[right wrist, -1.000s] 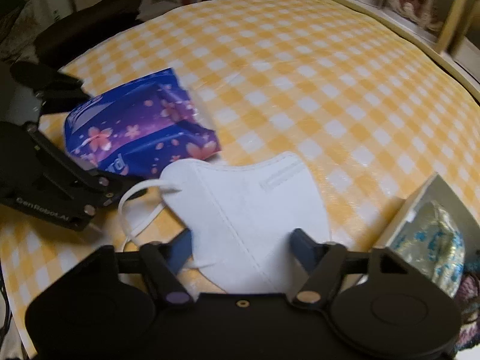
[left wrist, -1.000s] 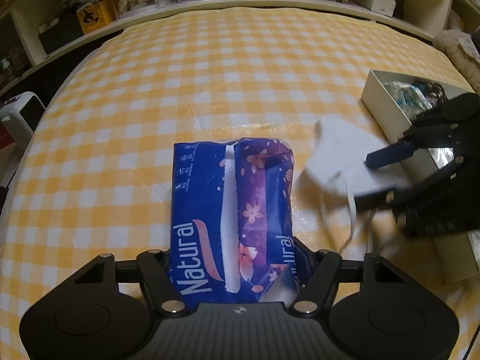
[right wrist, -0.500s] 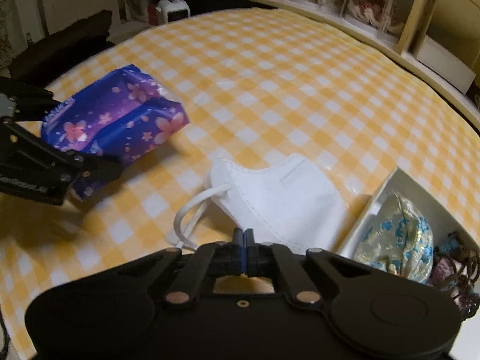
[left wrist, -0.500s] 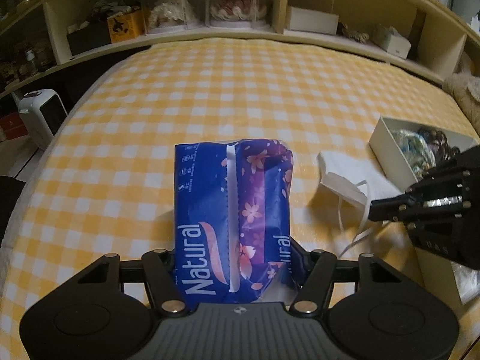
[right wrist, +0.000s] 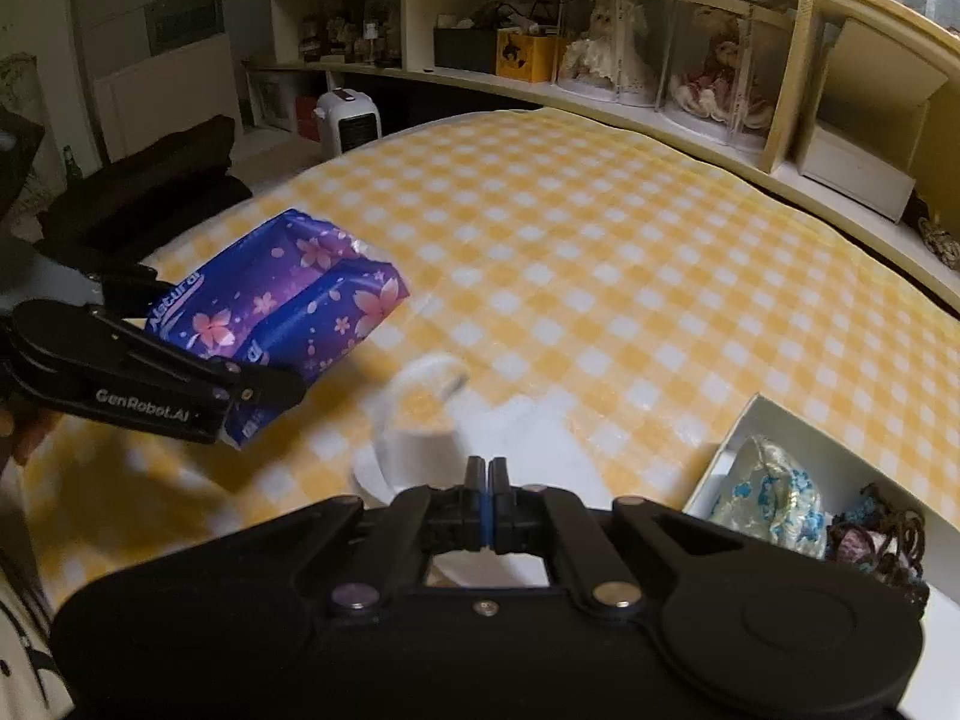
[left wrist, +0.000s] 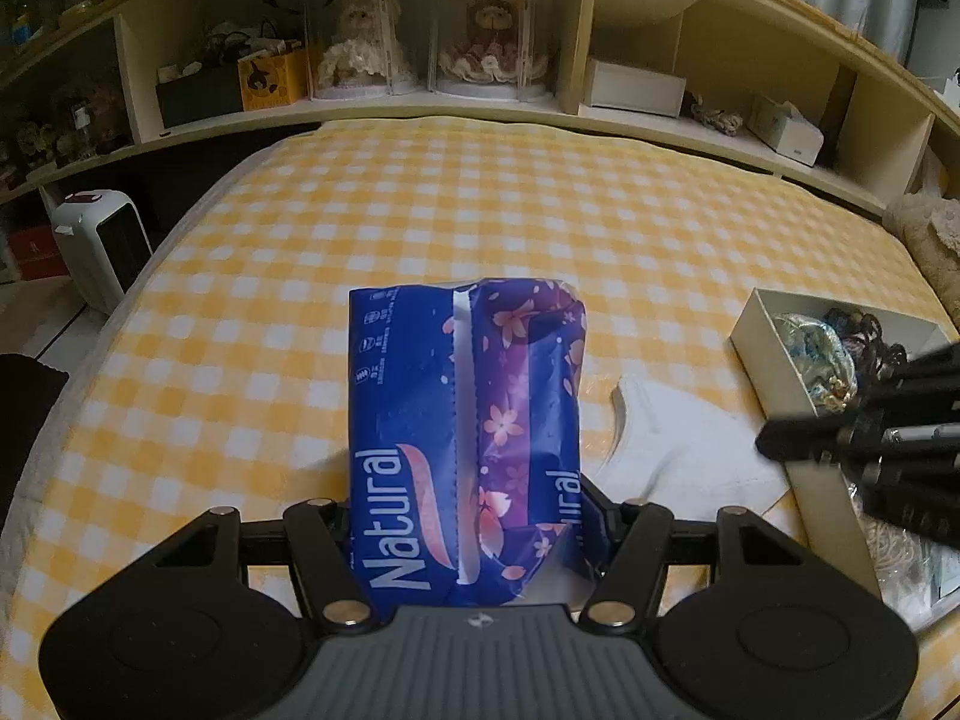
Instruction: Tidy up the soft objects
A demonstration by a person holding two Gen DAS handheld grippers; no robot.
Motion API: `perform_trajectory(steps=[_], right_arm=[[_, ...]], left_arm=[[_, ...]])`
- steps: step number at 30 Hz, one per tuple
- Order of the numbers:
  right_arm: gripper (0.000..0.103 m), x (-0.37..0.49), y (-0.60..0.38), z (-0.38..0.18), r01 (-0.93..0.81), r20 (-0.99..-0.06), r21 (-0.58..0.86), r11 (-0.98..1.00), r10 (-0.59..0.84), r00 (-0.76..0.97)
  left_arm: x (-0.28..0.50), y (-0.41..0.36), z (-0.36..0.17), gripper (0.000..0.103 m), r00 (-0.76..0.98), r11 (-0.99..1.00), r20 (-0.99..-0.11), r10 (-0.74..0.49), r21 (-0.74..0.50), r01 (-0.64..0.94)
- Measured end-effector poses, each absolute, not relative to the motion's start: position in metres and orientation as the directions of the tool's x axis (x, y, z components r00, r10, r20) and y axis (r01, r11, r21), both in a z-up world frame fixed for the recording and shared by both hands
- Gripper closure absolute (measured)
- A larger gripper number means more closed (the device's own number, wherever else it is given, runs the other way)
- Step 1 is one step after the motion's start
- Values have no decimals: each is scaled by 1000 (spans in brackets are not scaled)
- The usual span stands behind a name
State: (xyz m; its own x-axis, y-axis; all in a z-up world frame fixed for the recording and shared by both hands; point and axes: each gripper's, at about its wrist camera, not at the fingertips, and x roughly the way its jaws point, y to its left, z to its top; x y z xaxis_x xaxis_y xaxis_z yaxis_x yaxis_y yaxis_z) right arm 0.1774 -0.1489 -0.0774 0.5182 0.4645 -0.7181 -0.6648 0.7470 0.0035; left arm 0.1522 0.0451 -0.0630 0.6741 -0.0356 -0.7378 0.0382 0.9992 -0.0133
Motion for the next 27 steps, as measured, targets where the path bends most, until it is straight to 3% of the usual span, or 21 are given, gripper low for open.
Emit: perform_trajectory(steps=[4,6,7,8,16,21,25,27], right_arm=[[101,172,-142,-87,-719,-758,21,695,480,441],[70,169,-134,-96,-754,-772,-35,656,461,436],[37,169,-129,-101,-772,-770,-98,628,443,459],[21,171,-125,-106,-781,-770,-146,607,426,475],[16,228,-111,-127,-847,-873,-142,511,338,351],[4,257,-109,-139,-846,-911,-10,534,344,227],[4,260,-109,-141,-852,-917,-2,524,339,211],[9,259,-109,-139,-854,-916,-2,520,341,210]], left_arm=[[146,49,-55,40,682,999,-730,-39,-16,40],[145,45,-54,40,687,999,-725,-41,-16,42],[144,46,-52,40,690,999,-723,-42,-16,44],[141,46,-49,40,694,999,-719,-45,-18,46],[159,43,-62,40,672,998,-737,-69,-42,57],[164,47,-67,40,658,995,-747,-95,-72,63],[169,50,-70,40,650,994,-752,-108,-89,62],[171,50,-71,40,648,993,-753,-113,-95,64]])
